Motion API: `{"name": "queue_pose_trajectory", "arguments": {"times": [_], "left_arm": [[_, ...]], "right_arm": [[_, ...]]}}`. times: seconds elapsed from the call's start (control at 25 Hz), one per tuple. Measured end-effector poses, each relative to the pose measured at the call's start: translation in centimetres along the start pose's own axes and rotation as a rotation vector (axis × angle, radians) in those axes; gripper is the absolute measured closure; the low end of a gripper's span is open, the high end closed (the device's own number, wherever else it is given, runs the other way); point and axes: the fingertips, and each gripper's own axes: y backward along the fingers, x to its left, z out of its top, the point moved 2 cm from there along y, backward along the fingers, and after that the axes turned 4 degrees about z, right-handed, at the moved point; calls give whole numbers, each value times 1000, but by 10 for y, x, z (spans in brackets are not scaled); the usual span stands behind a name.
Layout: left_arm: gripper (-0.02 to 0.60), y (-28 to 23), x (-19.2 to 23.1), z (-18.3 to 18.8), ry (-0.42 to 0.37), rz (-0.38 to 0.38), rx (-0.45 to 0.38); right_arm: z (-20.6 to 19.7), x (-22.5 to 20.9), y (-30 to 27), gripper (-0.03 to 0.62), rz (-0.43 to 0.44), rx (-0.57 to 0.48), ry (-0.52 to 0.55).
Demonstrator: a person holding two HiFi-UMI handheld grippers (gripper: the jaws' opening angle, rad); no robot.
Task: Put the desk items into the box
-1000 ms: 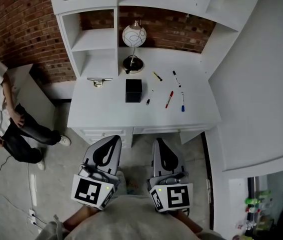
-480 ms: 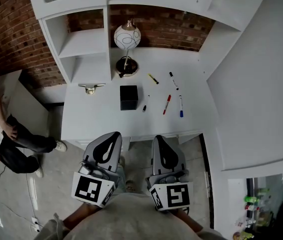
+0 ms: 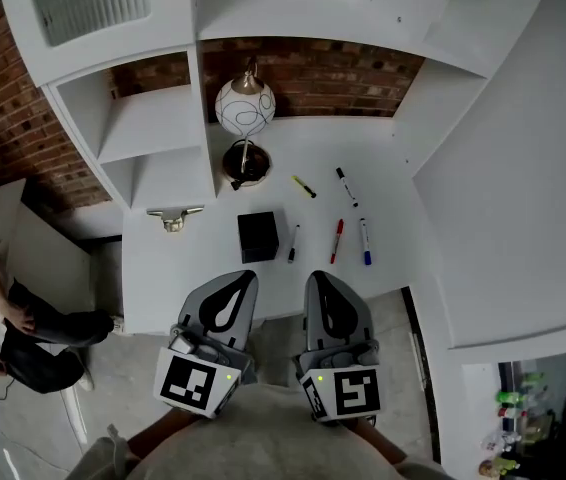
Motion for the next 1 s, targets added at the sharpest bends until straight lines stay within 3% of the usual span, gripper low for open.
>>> {"name": "queue_pose_trajectory", "arguments": {"times": [0.32, 0.84, 1.0], "left_arm": [[574, -40, 26, -3, 6, -91, 19], [574, -80, 33, -34, -10, -149, 29], [574, -94, 32, -56, -66, -170, 62]], "right_arm": [[-7, -11, -43, 577, -64, 30, -5], [-47, -29, -78, 576, -44, 83, 33], [-69, -40, -91, 577, -41, 111, 36]]}}
